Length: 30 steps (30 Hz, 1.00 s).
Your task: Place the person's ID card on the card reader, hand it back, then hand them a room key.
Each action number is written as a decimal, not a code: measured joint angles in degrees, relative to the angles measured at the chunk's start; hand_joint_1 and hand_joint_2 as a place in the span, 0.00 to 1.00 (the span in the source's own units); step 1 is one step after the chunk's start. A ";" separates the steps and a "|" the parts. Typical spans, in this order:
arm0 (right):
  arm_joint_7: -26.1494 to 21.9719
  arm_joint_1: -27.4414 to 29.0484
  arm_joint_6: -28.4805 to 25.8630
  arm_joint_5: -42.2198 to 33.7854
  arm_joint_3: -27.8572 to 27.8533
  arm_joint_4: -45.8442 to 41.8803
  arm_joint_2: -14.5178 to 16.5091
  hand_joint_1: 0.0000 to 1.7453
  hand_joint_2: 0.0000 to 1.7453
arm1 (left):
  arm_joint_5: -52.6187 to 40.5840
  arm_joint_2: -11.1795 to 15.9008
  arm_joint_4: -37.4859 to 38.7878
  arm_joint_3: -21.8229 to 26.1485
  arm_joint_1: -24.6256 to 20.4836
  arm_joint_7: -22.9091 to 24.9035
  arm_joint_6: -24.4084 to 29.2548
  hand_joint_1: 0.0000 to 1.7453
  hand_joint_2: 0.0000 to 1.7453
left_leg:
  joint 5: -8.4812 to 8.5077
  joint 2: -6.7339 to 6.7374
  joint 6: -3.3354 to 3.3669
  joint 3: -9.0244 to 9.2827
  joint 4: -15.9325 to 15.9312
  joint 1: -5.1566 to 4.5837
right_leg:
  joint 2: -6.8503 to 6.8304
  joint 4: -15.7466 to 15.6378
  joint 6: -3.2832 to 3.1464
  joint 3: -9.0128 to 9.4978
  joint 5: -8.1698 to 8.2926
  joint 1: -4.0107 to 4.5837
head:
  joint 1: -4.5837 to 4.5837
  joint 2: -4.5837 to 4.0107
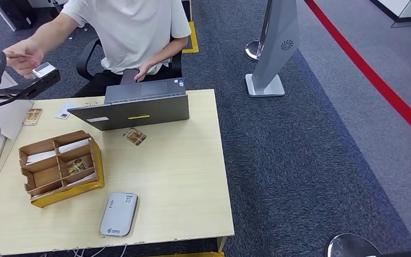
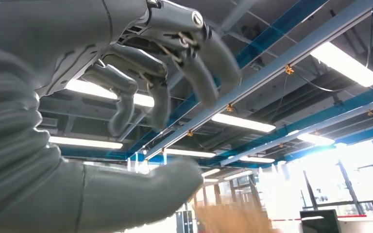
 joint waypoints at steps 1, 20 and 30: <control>0.01 0.01 0.04 0.00 0.02 0.01 0.00 0.00 1.00 | 0.07 0.16 0.17 0.00 0.03 0.04 0.04 0.00 1.00 | 0.00 0.00 0.00 0.00 0.00 0.00 | 0.00 0.00 0.00 0.00 0.00 0.00 | 0.00 0.00; 0.00 0.02 0.23 0.85 0.25 0.01 0.00 0.00 1.00 | 1.13 5.06 5.11 1.58 1.33 0.49 1.87 0.00 1.00 | 0.03 -0.04 -0.04 0.00 0.00 0.04 | -0.03 0.03 -0.01 0.01 0.00 0.03 | 0.01 0.00; 0.00 0.05 0.34 1.07 0.31 0.01 0.00 0.00 1.00 | 1.90 8.19 7.90 3.43 1.72 1.03 2.33 0.00 1.00 | 0.01 0.14 -0.07 0.00 -0.02 0.11 | 0.18 0.10 -0.09 0.00 0.03 0.09 | 0.02 -0.01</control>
